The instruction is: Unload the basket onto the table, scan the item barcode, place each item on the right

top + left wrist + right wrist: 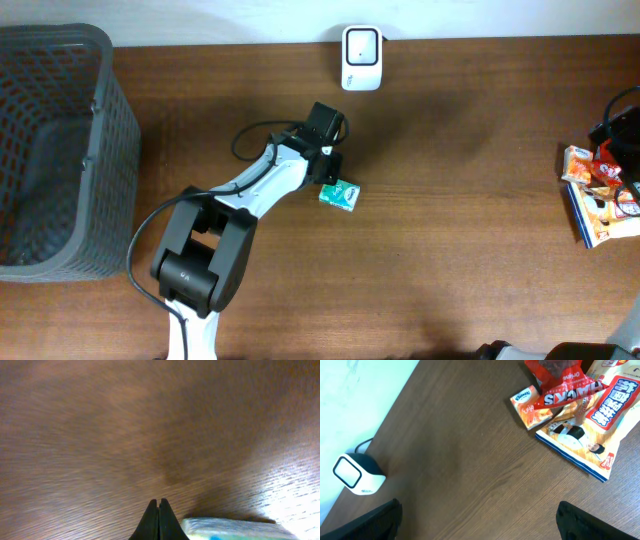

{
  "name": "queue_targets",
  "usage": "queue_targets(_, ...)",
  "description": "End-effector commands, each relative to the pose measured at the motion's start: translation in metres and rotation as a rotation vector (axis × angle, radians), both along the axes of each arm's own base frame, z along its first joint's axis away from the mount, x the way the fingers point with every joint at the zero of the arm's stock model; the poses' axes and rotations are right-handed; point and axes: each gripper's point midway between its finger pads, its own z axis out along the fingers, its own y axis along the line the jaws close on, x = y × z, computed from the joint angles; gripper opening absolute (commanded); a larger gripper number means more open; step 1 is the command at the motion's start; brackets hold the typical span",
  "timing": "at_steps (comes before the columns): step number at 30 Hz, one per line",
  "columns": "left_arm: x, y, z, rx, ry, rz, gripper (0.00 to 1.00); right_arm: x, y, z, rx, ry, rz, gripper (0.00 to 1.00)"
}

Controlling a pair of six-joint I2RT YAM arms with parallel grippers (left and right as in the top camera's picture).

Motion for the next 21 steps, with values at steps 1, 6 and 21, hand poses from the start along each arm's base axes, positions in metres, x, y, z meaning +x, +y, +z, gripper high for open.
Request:
queue_targets(1,-0.015,-0.017,-0.014,-0.072,0.087,-0.071,0.02,0.000,-0.001,0.000,0.003,-0.002,-0.005,0.99)
queue_targets(6,-0.046,-0.010,-0.023,-0.061,0.227,-0.082,0.00,0.000,-0.001,0.000,0.003,-0.002,-0.005,0.98)
queue_targets(21,-0.095,-0.069,0.007,-0.442,0.487,-0.192,0.00,0.000,-0.001,0.000,0.003,-0.002,-0.005,0.98)
